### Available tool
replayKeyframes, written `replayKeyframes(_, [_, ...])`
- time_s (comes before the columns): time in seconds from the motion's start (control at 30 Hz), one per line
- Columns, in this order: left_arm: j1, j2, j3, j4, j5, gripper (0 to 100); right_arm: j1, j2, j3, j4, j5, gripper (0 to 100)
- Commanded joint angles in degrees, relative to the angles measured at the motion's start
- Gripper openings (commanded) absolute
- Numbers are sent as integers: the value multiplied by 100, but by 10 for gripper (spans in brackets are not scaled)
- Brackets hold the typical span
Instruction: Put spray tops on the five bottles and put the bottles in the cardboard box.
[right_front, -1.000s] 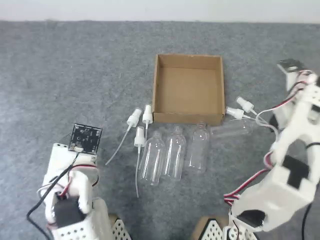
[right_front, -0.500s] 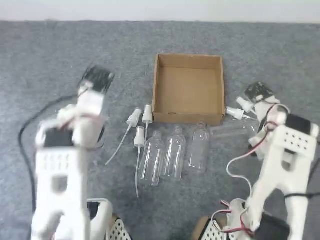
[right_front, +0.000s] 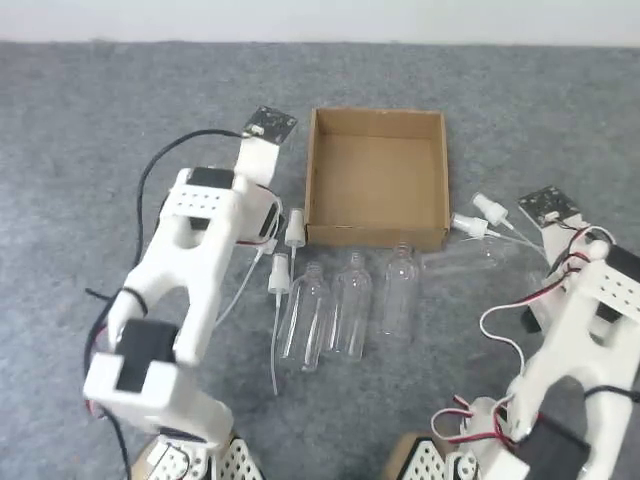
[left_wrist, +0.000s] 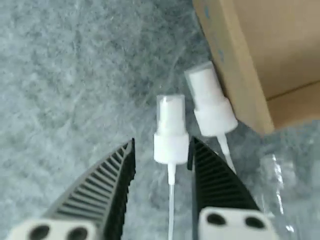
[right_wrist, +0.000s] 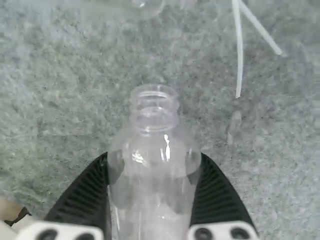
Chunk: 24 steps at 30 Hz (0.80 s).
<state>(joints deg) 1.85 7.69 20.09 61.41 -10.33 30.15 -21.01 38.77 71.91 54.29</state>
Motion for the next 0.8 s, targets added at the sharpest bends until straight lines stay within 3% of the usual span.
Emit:
replayKeyframes(0.0, [18, 264, -549, -114, 53, 162, 57, 40, -97, -110, 105, 6])
replayKeyframes(0.3, [0, 1354, -980, -545, 53, 156, 66, 57, -97, -110, 167, 6])
replayKeyframes(0.47, [-9, 1398, -1015, -536, 53, 12, 312, 75, -97, -163, 316, 6])
replayKeyframes(0.53, [-9, 1284, -989, -501, 53, 9, 479, 92, -97, -321, 369, 6])
replayKeyframes(0.77, [-167, -18, -804, 826, 264, 9, 971, 119, -202, -673, 378, 8])
